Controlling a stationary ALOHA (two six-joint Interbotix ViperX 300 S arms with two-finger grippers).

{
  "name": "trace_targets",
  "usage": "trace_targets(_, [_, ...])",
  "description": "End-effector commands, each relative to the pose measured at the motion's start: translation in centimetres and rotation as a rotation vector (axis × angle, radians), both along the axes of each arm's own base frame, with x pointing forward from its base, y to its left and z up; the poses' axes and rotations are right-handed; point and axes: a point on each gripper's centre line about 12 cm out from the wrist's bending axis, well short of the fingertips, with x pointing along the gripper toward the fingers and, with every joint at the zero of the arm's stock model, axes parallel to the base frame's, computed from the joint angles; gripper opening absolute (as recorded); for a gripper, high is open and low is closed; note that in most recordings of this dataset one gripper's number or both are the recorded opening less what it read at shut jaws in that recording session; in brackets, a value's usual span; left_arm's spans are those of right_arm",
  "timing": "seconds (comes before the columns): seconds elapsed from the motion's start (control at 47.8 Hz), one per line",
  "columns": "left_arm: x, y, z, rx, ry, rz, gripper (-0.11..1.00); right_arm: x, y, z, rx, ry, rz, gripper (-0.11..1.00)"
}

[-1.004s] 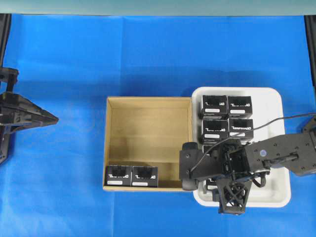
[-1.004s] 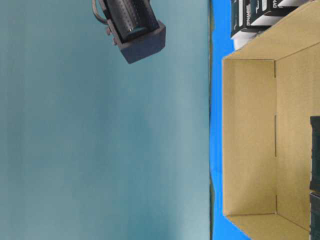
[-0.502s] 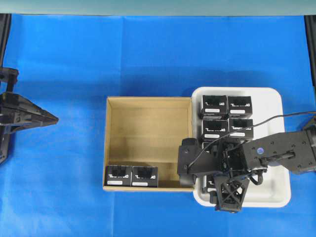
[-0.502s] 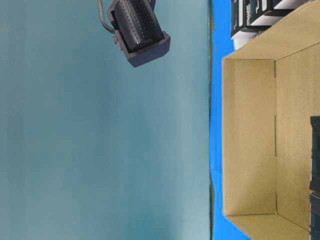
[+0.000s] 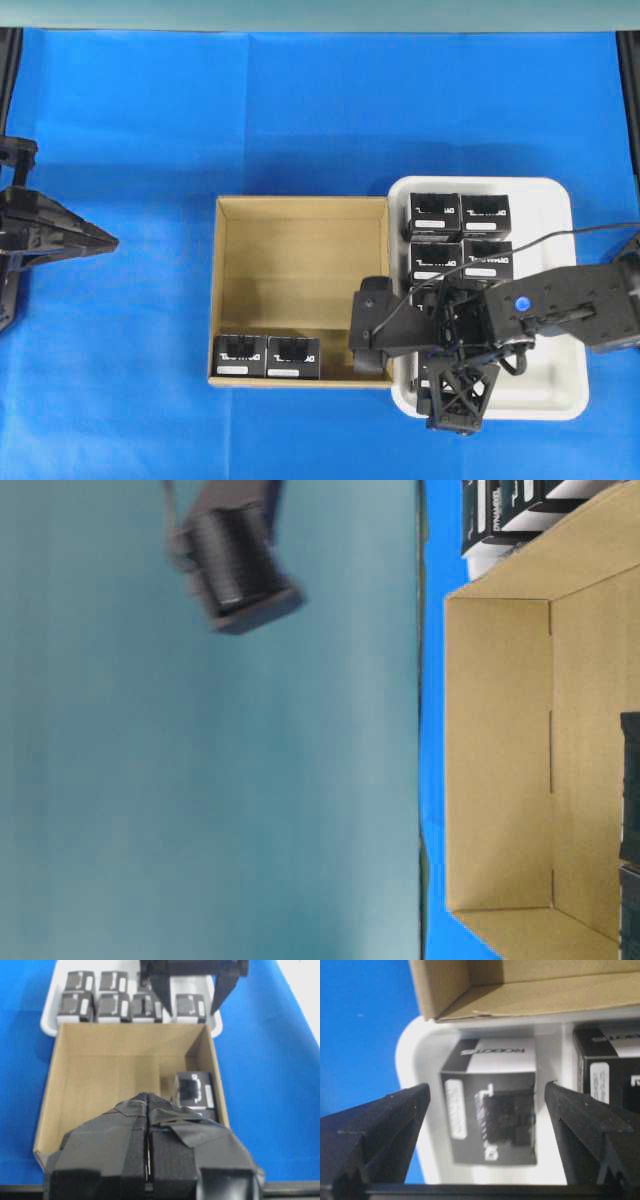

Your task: Pick the box from inside the cardboard box.

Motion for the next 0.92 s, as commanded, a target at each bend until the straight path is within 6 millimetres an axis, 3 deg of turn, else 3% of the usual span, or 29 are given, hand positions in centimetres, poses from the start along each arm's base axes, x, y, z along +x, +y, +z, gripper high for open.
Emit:
trace_targets(0.0, [0.2,0.0,1.1,-0.001,-0.026,0.0,-0.07,0.3,0.0,2.3,0.017,-0.044,-0.008,0.95])
trace_targets(0.209, [0.2,0.0,1.1,0.0,-0.026,-0.002,-0.07,0.0,-0.4,6.1,0.043,-0.128,-0.035,0.95])
trace_targets(0.586, [0.2,-0.1,1.1,0.0,-0.026,-0.006,-0.07,-0.6,-1.9,9.3,0.074,-0.244,-0.111,0.95])
trace_targets(0.899, [0.2,-0.3,1.2,-0.004,-0.029,-0.016,-0.07,0.1,-2.3,13.3,0.115,-0.525,-0.135,0.95])
